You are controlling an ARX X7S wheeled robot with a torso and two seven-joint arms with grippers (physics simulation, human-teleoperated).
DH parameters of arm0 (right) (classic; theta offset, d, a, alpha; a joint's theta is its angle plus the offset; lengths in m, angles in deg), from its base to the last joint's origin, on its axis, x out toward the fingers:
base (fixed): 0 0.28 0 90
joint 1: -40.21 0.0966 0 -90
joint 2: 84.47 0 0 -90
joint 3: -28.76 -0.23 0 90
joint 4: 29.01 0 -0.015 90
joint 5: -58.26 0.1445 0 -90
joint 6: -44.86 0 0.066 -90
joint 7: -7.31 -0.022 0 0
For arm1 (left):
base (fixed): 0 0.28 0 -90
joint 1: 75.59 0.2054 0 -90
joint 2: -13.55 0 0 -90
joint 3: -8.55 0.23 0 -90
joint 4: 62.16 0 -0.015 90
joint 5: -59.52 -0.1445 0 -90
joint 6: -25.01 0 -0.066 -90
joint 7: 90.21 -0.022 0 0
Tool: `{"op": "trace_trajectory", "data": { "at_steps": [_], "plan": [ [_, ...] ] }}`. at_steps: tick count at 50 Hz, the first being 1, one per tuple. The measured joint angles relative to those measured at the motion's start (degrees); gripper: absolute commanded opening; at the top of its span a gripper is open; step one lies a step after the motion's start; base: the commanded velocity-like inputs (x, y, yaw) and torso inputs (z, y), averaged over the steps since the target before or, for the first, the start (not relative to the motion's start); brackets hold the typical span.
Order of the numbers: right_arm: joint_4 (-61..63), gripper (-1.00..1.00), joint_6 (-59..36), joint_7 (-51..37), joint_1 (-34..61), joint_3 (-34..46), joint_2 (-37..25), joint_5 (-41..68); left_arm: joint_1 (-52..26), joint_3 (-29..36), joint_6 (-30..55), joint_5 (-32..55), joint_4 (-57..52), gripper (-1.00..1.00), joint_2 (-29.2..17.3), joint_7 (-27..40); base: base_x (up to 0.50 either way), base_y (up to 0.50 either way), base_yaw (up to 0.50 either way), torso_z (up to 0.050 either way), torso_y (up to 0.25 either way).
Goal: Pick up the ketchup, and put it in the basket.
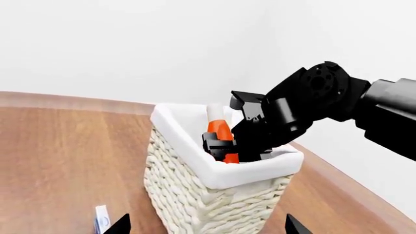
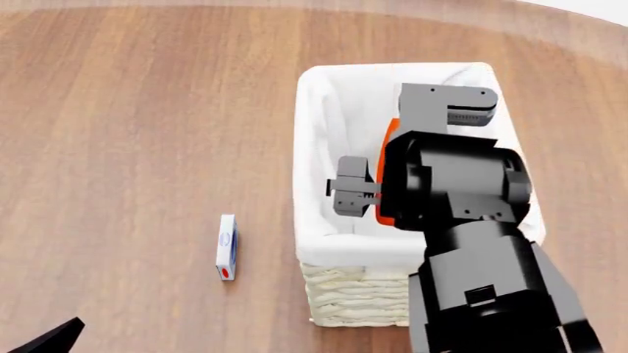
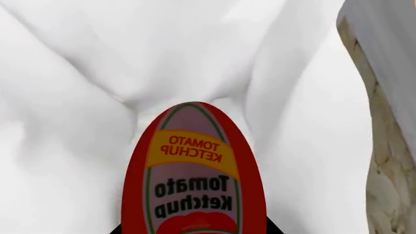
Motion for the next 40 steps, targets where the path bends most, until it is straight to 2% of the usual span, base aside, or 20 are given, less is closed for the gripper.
{"op": "trace_trajectory", "data": {
  "at_steps": [9, 10, 22, 40],
  "plan": [
    [-0.33, -1.0, 0.11, 1.25, -0.02, -4.16, 0.61, -5.14, -0.08, 0.0, -0.09, 0.12, 0.21, 1.0, -0.01, -0.06, 0.0, 0.0, 0.0, 0.0, 0.0],
    [-0.33, 1.0, 0.11, 1.41, -0.01, -4.62, 0.69, -5.71, -0.09, 0.01, -0.1, 0.12, 0.24, 1.0, 0.0, -0.08, 0.0, 0.0, 0.0, 0.0, 0.0],
    [-0.25, 1.0, -0.18, 3.74, 0.63, -8.4, 1.36, -11.04, -0.09, 0.06, -0.23, 0.18, 0.32, 1.0, -0.05, -0.14, 0.0, 0.0, 0.0, 0.0, 0.0],
    [0.92, 1.0, -0.74, 4.69, 1.3, -9.42, 1.45, -13.06, -0.24, 0.37, -0.16, 0.0, 0.29, 1.0, 0.06, -0.13, 0.0, 0.0, 0.0, 0.0, 0.0]
  ]
}}
